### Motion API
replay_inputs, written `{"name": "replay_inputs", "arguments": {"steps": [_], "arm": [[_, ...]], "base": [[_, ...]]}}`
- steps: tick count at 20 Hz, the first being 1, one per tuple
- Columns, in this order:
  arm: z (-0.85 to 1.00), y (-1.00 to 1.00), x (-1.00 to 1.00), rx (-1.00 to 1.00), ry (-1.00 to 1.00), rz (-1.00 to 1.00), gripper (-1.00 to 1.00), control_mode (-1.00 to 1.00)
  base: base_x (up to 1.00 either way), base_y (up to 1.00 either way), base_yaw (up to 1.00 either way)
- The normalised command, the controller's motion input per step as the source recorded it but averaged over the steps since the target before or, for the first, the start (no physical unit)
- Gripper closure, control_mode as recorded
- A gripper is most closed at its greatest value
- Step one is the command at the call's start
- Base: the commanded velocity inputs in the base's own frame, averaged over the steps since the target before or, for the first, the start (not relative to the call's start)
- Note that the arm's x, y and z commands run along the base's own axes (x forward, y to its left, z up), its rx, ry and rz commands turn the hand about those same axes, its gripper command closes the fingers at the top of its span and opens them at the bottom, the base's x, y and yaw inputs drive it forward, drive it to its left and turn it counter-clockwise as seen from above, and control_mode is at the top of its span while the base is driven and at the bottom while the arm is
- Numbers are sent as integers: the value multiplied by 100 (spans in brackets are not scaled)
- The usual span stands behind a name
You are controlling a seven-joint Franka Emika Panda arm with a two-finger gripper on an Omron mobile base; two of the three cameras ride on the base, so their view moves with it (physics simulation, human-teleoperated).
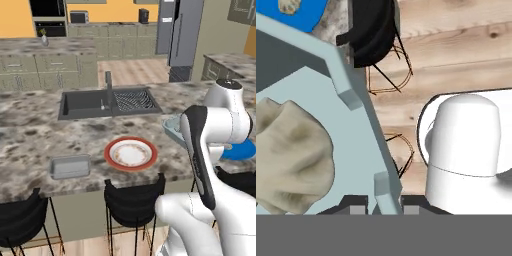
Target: Place two dumplings into each of the tupperware containers and then place the containers in the fridge.
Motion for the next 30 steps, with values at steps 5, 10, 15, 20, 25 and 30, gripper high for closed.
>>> {"name": "replay_inputs", "arguments": {"steps": [5, 10, 15, 20, 25, 30], "arm": [[0, 0, 0, 0, 0, 0, 100, 100], [0, 0, 0, 0, 0, 0, 100, 100], [0, 0, 0, 0, 0, 0, 100, 100], [0, 0, 0, 0, 0, 0, 100, 100], [0, 0, 0, 0, 0, 0, 100, 100], [0, 0, 0, 0, 0, 0, 100, 100]], "base": [[-90, 100, 0], [-86, 100, 0], [14, 100, 0], [29, 100, 0], [57, 100, 0], [62, 100, 0]]}}
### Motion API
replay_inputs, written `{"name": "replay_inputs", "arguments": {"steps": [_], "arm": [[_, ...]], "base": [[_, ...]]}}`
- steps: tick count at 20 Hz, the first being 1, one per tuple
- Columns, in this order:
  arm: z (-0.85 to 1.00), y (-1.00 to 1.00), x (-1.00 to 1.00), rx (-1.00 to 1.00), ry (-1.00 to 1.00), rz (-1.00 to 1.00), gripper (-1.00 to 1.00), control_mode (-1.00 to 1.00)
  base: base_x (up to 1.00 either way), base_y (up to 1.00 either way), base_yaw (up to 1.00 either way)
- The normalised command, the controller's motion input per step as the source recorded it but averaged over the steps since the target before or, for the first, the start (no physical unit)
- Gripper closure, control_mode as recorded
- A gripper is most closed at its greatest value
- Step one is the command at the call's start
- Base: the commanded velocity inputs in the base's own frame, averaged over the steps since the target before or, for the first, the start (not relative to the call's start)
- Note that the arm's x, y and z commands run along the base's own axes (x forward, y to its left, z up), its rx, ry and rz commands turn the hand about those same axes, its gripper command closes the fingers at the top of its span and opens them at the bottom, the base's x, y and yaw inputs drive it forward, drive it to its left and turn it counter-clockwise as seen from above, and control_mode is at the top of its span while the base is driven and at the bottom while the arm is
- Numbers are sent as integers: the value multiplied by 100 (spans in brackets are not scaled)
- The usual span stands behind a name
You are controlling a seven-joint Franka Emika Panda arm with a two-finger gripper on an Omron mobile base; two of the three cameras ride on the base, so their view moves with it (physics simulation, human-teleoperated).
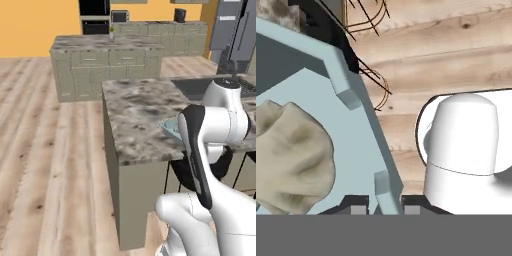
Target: Place two dumplings into each of the tupperware containers and then place the containers in the fridge.
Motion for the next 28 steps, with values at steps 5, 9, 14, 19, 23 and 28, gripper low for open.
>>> {"name": "replay_inputs", "arguments": {"steps": [5, 9, 14, 19, 23, 28], "arm": [[0, 0, 0, 0, 0, 0, 100, 100], [0, 0, 0, 0, 0, 0, 100, 100], [0, 0, 0, 0, 0, 0, 100, 100], [0, 0, 0, 0, 0, 0, 100, 100], [0, 0, 0, 0, 0, 0, 100, 100], [0, 0, 0, 0, 0, 0, 100, 100]], "base": [[13, 100, 0], [60, 100, 0], [100, 100, -23], [99, 100, -44], [86, 100, -61], [76, 100, -62]]}}
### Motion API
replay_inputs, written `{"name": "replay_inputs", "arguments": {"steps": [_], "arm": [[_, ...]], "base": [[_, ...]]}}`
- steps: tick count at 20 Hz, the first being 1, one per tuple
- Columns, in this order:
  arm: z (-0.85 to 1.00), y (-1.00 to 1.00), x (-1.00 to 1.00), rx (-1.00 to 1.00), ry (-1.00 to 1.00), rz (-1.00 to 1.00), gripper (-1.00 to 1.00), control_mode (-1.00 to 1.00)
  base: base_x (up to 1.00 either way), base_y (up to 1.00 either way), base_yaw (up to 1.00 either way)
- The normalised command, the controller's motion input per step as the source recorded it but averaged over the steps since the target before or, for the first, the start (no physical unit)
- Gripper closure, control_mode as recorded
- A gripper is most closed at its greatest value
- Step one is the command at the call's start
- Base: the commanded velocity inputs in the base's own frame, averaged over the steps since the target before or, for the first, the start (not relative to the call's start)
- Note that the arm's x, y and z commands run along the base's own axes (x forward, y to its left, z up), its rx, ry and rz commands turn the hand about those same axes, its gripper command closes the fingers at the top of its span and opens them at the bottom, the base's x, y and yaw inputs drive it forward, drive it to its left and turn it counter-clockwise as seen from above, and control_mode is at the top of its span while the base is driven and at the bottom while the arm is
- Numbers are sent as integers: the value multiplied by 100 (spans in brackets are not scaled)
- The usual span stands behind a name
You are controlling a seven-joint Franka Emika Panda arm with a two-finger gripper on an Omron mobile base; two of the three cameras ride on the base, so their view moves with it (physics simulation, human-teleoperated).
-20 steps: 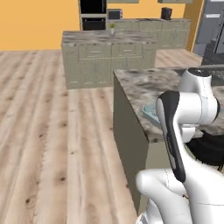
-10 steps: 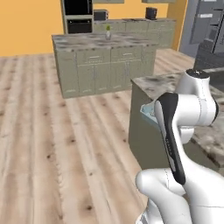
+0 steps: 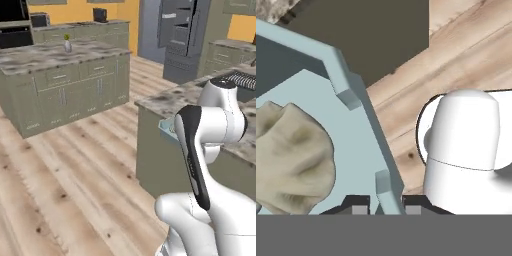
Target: Place two dumplings into each of the tupperware containers and then place the containers in the fridge.
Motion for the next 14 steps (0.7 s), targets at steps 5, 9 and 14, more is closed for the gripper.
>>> {"name": "replay_inputs", "arguments": {"steps": [5, 9, 14], "arm": [[0, 0, 0, 0, 0, 0, 100, 100], [0, 0, 0, 0, 0, 0, 100, 100], [0, 0, 0, 0, 0, 0, 100, 100]], "base": [[70, 100, -55], [70, 100, -49], [70, 100, -48]]}}
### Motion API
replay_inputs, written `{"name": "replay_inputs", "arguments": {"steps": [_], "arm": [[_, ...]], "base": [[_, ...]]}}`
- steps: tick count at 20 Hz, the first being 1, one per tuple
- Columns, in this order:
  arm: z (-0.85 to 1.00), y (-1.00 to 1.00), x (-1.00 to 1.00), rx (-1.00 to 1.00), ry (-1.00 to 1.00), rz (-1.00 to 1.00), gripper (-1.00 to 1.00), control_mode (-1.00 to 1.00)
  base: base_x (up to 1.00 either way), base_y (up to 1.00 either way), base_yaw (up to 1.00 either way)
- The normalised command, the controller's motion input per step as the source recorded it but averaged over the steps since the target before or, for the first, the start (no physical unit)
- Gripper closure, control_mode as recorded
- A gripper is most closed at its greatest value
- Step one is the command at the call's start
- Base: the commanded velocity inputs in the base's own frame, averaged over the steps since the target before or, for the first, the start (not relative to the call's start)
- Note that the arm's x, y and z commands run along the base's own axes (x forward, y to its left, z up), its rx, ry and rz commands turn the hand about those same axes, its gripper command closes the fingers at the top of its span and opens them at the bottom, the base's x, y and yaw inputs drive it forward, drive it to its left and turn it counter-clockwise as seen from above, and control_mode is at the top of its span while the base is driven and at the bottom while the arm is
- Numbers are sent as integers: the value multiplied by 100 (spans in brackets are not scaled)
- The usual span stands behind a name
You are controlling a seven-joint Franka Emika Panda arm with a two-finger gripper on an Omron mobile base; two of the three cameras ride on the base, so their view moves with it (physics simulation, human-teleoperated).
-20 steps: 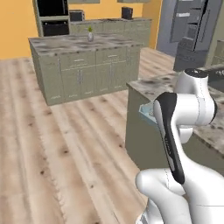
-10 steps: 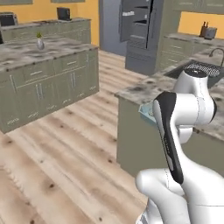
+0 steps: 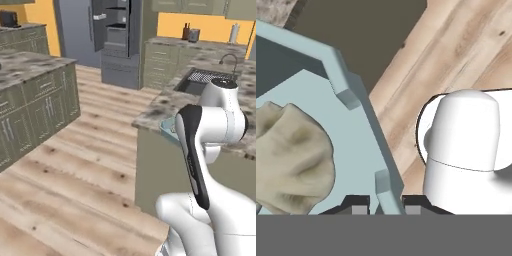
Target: Place two dumplings into each of the tupperware containers and then place the containers in the fridge.
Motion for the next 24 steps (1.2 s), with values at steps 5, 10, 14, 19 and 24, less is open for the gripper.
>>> {"name": "replay_inputs", "arguments": {"steps": [5, 10, 14, 19, 24], "arm": [[0, 0, 0, 0, 0, 0, 100, 100], [0, 0, 0, 0, 0, 0, 100, 100], [0, 0, 0, 0, 0, 0, 100, 100], [0, 0, 0, 0, 0, 0, 100, 100], [0, 0, 0, 0, 0, 0, 100, 100]], "base": [[67, 100, -46], [68, 100, -39], [75, 100, -34], [79, 100, -32], [81, 100, -32]]}}
